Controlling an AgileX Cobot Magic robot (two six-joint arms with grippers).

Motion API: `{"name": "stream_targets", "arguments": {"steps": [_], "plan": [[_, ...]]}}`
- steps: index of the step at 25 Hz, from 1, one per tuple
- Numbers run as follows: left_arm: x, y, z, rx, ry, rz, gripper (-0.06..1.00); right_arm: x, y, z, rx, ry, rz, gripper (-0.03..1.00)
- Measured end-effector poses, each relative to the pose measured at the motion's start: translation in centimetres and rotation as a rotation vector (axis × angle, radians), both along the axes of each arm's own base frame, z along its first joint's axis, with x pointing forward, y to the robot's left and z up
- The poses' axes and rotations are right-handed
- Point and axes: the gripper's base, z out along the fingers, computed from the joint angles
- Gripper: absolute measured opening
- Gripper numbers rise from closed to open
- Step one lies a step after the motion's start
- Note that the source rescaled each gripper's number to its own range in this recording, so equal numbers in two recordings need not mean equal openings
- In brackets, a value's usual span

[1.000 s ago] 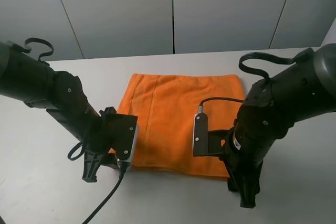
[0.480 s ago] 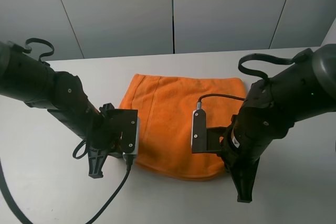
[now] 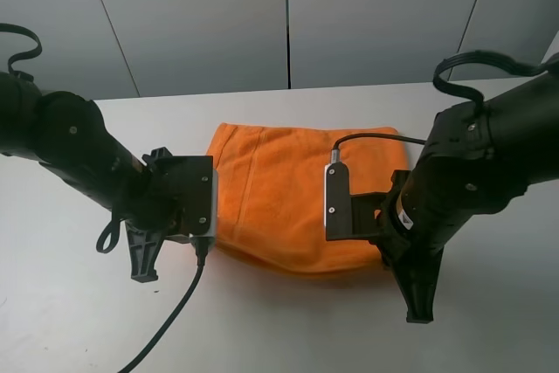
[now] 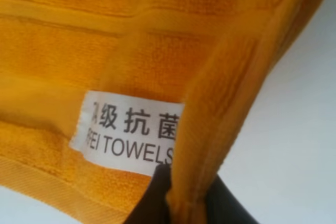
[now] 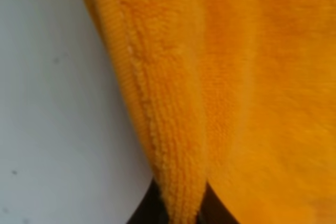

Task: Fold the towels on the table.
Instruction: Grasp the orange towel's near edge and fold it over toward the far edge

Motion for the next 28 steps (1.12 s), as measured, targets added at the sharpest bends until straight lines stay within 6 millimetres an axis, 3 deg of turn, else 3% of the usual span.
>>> {"name": "stream_targets", "arguments": {"steps": [8,18,24,28], "plan": [[0.2,0.4,0.4,0.024,-0.027,0.046,0.00,1.5,0.0,2.1,-0.070,-0.105,0.027,0.01],[0.7,0.6,2.5,-0.026,-0.139,0.096,0.00,3.2,0.5,3.9,-0.123,-0.197,0.045,0.00],[2.1,1.6,3.0,-0.066,-0.179,0.215,0.00,4.1,0.9,4.8,-0.127,-0.273,0.083,0.00],[3.6,1.5,4.4,-0.107,-0.234,0.242,0.00,5.1,0.3,5.1,-0.130,-0.322,0.077,0.00]]}}
